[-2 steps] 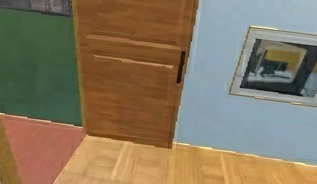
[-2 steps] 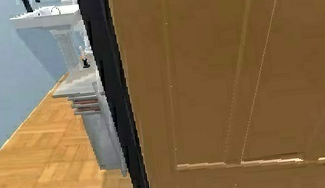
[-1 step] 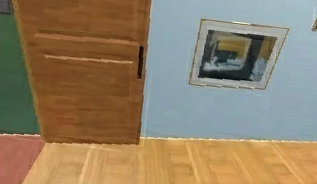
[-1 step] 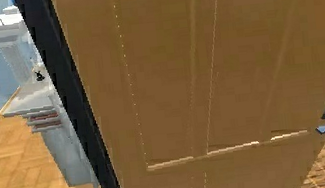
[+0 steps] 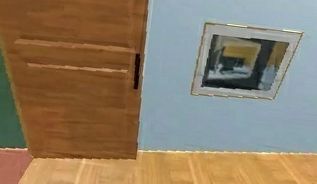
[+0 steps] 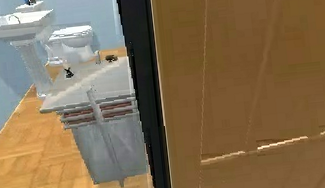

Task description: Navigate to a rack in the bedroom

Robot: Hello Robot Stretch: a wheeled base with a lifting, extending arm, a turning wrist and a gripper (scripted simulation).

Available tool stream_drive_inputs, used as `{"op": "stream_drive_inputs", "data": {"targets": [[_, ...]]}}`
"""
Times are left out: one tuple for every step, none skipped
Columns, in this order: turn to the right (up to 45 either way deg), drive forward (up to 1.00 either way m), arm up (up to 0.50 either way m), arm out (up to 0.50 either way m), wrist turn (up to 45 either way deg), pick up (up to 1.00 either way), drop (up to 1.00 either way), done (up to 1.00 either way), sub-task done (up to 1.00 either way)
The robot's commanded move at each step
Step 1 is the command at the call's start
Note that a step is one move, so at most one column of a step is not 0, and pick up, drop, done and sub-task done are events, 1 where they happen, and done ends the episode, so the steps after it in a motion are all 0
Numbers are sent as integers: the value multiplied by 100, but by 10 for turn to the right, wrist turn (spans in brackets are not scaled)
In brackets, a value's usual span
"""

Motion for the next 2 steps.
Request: {"op": "stream_drive_inputs", "data": {"targets": [[-450,0,0,0,0,0,0,0,0],[-30,0,0,0,0,0,0,0,0]]}}
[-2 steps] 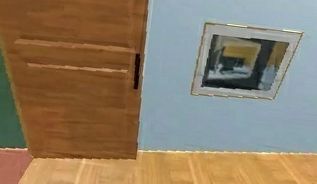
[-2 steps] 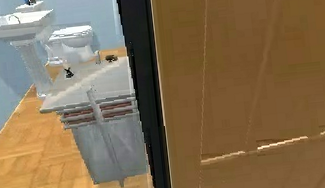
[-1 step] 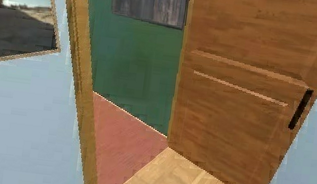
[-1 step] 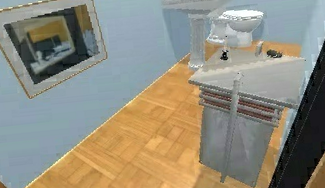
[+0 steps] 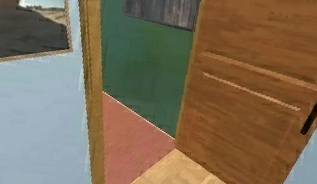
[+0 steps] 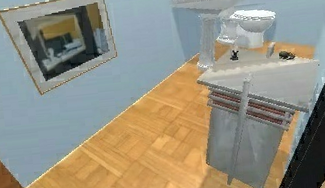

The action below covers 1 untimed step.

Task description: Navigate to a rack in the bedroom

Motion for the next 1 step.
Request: {"op": "stream_drive_inputs", "data": {"targets": [[30,0,0,0,0,0,0,0,0]]}}
